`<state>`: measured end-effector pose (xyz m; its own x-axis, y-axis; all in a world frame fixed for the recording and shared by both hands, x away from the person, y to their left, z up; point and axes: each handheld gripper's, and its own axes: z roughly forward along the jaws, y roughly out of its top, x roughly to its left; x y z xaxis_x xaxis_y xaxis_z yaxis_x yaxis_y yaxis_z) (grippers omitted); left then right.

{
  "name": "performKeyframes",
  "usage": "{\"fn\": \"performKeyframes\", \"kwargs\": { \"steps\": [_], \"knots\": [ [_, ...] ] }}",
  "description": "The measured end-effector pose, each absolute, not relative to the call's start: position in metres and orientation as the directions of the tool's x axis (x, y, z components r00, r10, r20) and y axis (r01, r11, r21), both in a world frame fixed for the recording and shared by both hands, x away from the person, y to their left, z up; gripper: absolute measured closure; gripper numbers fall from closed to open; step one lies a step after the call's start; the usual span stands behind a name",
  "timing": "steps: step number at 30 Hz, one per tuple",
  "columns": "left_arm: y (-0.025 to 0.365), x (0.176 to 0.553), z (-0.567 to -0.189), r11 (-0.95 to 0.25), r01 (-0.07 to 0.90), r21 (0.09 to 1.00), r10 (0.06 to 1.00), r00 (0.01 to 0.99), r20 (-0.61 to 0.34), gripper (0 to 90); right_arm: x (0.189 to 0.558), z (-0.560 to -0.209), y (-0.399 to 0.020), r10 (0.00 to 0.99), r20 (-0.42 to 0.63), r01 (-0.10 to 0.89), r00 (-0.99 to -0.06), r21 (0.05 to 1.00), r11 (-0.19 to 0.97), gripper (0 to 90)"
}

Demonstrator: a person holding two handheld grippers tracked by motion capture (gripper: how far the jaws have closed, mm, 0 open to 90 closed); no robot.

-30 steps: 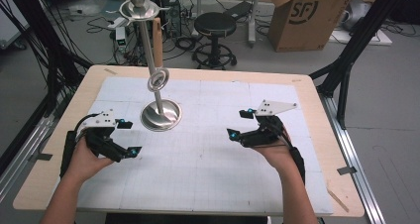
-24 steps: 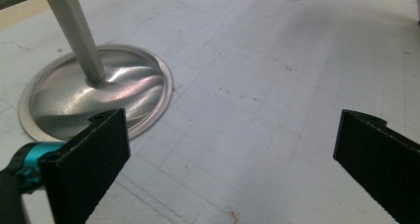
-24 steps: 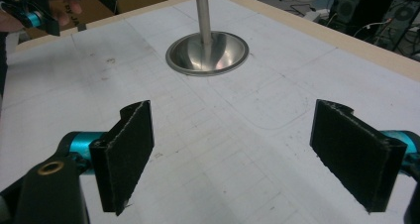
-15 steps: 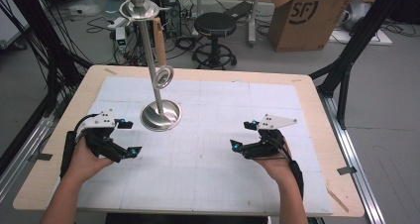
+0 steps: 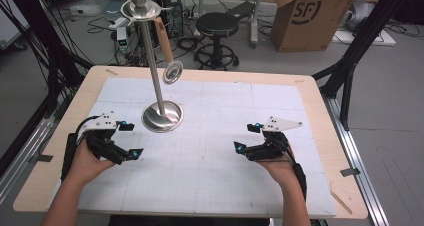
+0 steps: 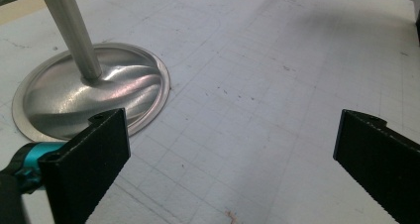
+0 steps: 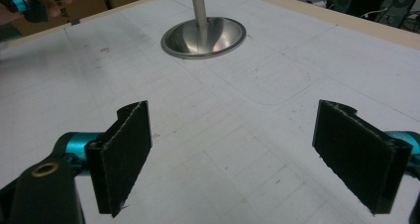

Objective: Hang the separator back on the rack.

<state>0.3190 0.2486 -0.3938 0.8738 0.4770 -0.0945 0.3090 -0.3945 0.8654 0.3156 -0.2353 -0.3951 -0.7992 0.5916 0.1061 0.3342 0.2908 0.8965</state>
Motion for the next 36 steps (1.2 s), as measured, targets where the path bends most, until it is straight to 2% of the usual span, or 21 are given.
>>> {"fn": "performKeyframes", "kwargs": {
  "steps": [36],
  "knots": [
    [0.2470,0.3189,-0.3983,-0.413,0.316,0.854,0.479,0.873,-0.092,1.6,0.3182,-0.3964,-0.2389,0.594,0.130,0.353,-0.794,0.894,0.276,14.2]
  ]
}}
